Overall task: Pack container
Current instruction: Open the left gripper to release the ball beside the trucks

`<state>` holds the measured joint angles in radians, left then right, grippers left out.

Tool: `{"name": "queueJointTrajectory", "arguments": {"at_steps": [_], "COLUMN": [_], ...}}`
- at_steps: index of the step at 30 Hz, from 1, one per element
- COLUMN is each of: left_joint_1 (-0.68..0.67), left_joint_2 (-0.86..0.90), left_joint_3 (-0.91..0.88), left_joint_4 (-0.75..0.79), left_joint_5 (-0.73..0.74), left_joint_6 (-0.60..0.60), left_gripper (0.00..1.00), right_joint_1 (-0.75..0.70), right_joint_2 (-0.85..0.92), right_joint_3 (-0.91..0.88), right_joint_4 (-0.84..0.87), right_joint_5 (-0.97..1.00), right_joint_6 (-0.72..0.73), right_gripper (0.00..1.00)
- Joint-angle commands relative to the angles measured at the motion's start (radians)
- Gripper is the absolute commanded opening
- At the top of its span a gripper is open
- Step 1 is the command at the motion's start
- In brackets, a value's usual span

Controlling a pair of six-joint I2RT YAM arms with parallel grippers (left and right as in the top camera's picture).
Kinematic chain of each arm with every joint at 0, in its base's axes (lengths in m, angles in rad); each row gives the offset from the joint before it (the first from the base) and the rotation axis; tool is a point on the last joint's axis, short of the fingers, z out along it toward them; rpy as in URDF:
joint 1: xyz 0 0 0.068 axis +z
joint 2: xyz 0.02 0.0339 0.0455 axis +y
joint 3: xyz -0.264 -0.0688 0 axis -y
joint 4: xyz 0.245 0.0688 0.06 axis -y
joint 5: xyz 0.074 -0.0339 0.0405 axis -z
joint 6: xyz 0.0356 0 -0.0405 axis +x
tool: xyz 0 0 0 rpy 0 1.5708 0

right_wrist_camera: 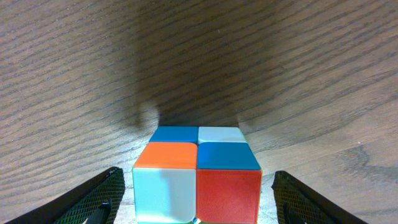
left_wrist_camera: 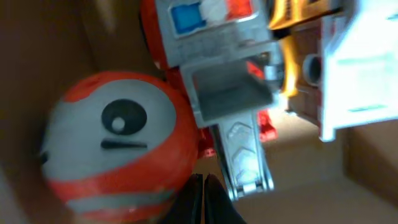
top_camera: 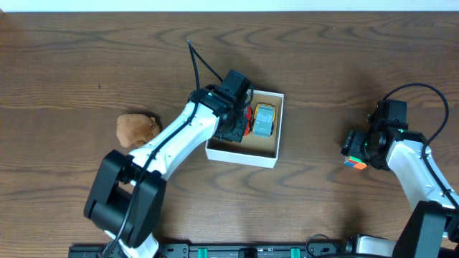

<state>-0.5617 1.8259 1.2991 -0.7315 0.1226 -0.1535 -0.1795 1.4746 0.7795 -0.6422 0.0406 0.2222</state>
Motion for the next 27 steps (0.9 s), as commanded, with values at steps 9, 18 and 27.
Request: {"name": "queueJointTrajectory", "arguments": {"at_steps": [9, 18, 27], "left_joint_1": [0.044, 0.019, -0.158], "left_joint_2": [0.085, 0.046, 0.027], "left_joint_3": [-0.005, -0.004, -0.003], "left_joint_4": [0.007, -0.028, -0.104], "left_joint_5": [-0.038, -0.036, 0.008], "left_joint_6": [0.026, -0.014, -0.114], "left_gripper": [0.06, 0.06, 0.06], "right_joint_1": [-0.006, -0.006, -0.006], "right_joint_2": [0.005, 0.005, 0.005], "right_joint_3": [-0.005, -0.005, -0.005], "right_joint_4": [-0.002, -0.002, -0.001], "right_joint_5": [0.003, 0.003, 0.003], "right_joint_6": [0.001, 0.001, 0.001], "right_gripper": [0.79, 0.79, 0.79]}}
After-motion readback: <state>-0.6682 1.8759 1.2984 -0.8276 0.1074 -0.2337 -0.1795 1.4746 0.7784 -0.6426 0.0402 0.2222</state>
